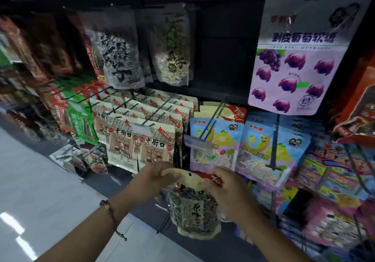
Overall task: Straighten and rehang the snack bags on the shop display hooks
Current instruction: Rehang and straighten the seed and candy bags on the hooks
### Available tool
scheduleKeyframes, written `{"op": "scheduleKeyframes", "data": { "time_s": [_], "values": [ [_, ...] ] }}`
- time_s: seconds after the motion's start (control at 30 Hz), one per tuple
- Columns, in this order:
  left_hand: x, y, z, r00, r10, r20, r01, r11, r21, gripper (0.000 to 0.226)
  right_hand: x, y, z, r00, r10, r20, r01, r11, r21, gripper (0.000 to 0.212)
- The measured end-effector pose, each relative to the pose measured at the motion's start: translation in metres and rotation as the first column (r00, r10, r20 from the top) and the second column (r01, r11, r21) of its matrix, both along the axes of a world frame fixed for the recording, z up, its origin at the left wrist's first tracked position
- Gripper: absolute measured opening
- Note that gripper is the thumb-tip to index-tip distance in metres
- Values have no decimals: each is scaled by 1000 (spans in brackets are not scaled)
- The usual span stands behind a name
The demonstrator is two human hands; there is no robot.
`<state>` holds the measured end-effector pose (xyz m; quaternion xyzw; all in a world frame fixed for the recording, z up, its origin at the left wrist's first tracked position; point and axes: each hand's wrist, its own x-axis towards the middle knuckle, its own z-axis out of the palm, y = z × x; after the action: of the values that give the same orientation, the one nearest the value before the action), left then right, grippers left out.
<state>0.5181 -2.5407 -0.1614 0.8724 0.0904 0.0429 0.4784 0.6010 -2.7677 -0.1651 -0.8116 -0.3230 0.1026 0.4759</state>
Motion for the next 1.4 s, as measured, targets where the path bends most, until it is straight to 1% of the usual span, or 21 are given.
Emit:
{"op": "scheduleKeyframes", "data": {
  "time_s": [0.07,0.13,0.17,0.23,0.3,0.37,0.43,0.5,0.53,0.67,0.73,0.83,0.87,0.97,1.03,1.1,1.23,1.33,1.4],
  "values": [
    [-3,17,-2,1000,19,7,-18,991,-132,25,-2,20,-1,1000,-24,-8,24,1000,-13,15],
    [-6,38,-4,1000,22,15,-17,971,-240,34,-4,43,-3,998,-50,-25,50,999,-22,9],
    [-6,51,-5,1000,16,15,-11,959,-284,33,-5,57,-4,997,-65,-30,65,998,-21,7],
    [-5,80,-10,1000,-2,-15,-3,936,-352,23,-5,86,-7,996,-91,-23,91,996,-25,9],
    [-4,109,-14,999,-17,-36,2,924,-383,13,-7,116,-7,994,-107,-27,106,993,-48,11],
    [-1,135,-15,998,-41,-45,21,922,-386,10,-7,146,-7,989,-143,-33,141,988,-59,8],
    [8,158,-15,997,-54,-56,28,924,-382,13,-4,169,-10,979,-192,-68,189,981,-51,9],
    [20,176,-18,995,-69,-68,41,938,-345,17,1,185,-15,959,-257,-115,253,966,-46,5],
    [26,183,-18,994,-75,-74,45,938,-345,16,4,192,-17,954,-276,-115,272,961,-50,2],
    [52,205,-16,995,-78,-66,50,937,-346,14,24,215,-17,956,-289,-48,287,957,-49,3],
    [61,214,-13,995,-80,-65,56,951,-305,15,34,222,-12,954,-298,-27,296,954,-47,11],
    [71,223,-9,993,-114,-41,101,968,-228,9,49,230,-6,953,-300,28,301,951,-65,20],
    [73,224,-6,993,-117,-24,108,968,-227,6,52,231,-5,951,-306,41,308,949,-61,20],
    [81,230,2,992,-115,44,123,965,-233,8,57,235,2,941,-332,64,336,940,-61,20],
    [87,233,3,992,-116,57,127,959,-251,6,58,239,4,933,-352,76,356,933,-53,19],
    [93,234,1,995,-94,42,102,955,-279,6,58,241,5,921,-383,67,386,922,-32,18],
    [99,231,-4,994,-107,20,108,947,-303,10,55,241,4,904,-426,49,427,904,-29,24],
    [100,226,-5,996,-91,21,93,947,-309,12,55,239,1,884,-468,15,468,883,-35,19],
    [102,224,-4,996,-74,49,85,957,-277,12,57,242,0,872,-488,22,489,871,-41,17]
  ]
}}
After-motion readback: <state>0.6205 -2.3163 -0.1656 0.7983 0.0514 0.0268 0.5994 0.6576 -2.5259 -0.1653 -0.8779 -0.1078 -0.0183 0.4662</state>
